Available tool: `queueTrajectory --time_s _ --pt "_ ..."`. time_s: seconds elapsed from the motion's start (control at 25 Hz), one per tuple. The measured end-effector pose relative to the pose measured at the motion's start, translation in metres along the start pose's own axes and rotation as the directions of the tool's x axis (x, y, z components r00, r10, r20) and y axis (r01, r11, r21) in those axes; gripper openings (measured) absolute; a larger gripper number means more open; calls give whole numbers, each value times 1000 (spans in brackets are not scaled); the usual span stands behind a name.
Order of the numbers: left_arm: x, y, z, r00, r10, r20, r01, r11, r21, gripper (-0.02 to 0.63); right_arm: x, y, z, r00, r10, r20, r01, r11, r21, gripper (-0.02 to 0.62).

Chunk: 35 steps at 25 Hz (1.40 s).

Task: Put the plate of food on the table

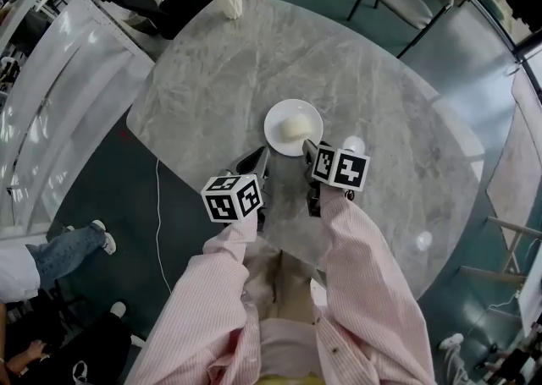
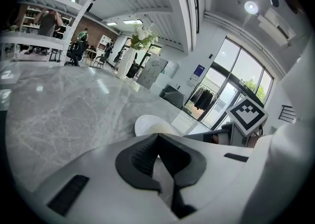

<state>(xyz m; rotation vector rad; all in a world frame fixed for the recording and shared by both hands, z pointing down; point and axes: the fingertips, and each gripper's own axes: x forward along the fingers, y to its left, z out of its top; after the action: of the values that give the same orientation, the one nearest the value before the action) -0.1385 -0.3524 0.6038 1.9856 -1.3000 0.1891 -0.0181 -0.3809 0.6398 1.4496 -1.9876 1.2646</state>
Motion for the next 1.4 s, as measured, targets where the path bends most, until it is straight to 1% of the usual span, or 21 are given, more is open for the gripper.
queueTrajectory --time_s 0.12,0.24,0.36,0.52,0.64,0.88,1.04,1.16,1.4 --pt "-7 -4 7 1000 5 18 -5 1000 13 -8 -14 7 5 1000 27 15 -26 997 -67 149" --pt "-17 -11 12 999 3 40 -5 1000 31 -8 -30 16 10 997 62 44 -55 989 -139 93" --pt "-26 -20 20 998 -9 57 5 998 68 -8 -46 24 15 993 95 72 -81 981 -176 28" --pt "-41 -33 31 996 -27 82 17 993 119 -8 -68 37 22 981 155 113 -131 972 -196 6" --pt "-54 -41 40 993 -41 107 25 989 147 -8 -85 47 28 967 206 146 -172 961 -218 7" --pt "-77 -52 56 985 -54 166 19 979 202 -8 -119 56 41 928 292 231 -236 941 -241 6" --pt "-93 -56 73 973 -57 226 1 971 240 -8 -141 60 50 892 348 290 -284 928 -241 6" --pt "-104 -61 82 966 -65 250 -4 964 266 -8 -157 63 54 871 371 323 -300 921 -250 6" --pt "-119 -71 102 946 -81 313 -22 950 311 -8 -186 75 73 811 425 402 -323 898 -298 6"
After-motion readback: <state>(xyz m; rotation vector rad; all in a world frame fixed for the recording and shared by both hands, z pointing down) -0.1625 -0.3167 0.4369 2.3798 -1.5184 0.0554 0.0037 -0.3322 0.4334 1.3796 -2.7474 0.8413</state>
